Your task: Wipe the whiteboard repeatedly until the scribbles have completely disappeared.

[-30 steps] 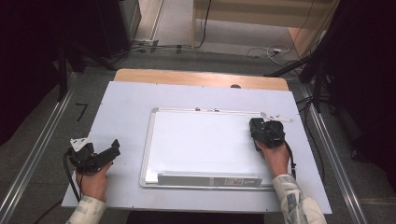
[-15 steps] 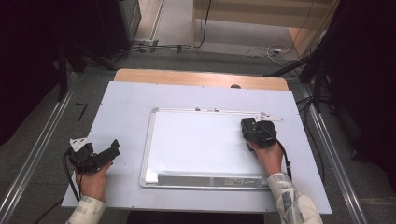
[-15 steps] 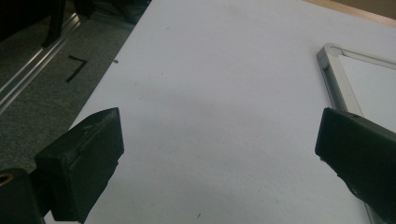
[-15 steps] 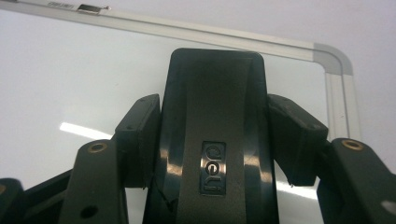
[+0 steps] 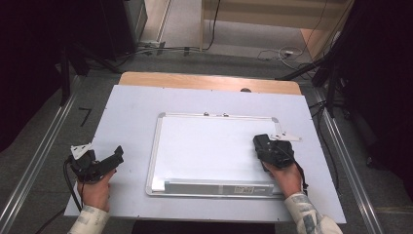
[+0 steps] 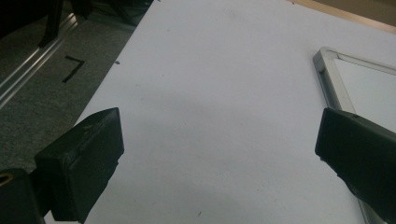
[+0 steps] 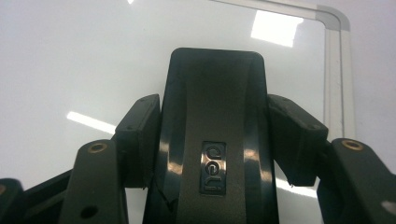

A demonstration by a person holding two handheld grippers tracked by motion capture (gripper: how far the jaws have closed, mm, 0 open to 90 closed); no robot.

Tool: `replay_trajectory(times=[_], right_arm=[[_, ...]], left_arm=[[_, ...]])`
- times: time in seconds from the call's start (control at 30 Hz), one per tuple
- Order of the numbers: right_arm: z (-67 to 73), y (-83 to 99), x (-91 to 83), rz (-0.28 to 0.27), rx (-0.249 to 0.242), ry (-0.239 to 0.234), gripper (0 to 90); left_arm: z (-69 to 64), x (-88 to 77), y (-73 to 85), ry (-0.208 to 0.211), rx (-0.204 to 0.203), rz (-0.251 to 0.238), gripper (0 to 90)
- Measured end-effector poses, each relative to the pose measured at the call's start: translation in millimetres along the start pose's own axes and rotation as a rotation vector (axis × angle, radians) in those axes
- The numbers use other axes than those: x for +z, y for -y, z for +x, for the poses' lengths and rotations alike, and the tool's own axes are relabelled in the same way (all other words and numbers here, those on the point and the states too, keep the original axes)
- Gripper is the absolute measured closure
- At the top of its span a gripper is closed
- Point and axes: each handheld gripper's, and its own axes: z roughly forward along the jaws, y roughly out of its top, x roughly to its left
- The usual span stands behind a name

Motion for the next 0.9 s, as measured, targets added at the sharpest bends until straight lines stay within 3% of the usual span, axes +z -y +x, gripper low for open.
replay_trajectory(times=[0.2, 0.4, 0.9], right_arm=[[-8.3, 8.5, -9.2, 0.005, 0.011, 0.011, 37.5], [-19.7, 6.1, -6.4, -0.001, 0.048, 0.039, 37.5], [-20.7, 1.6, -1.9, -0.005, 0.067, 0.042, 37.5]], left_arm=[[0.1, 0.6, 0.0, -0.001, 0.001, 0.001, 1.1], [-1.3, 1.2, 0.2, -0.002, 0.008, 0.004, 1.1], [-2.6, 2.4, 0.1, -0.004, 0.008, 0.005, 1.1]])
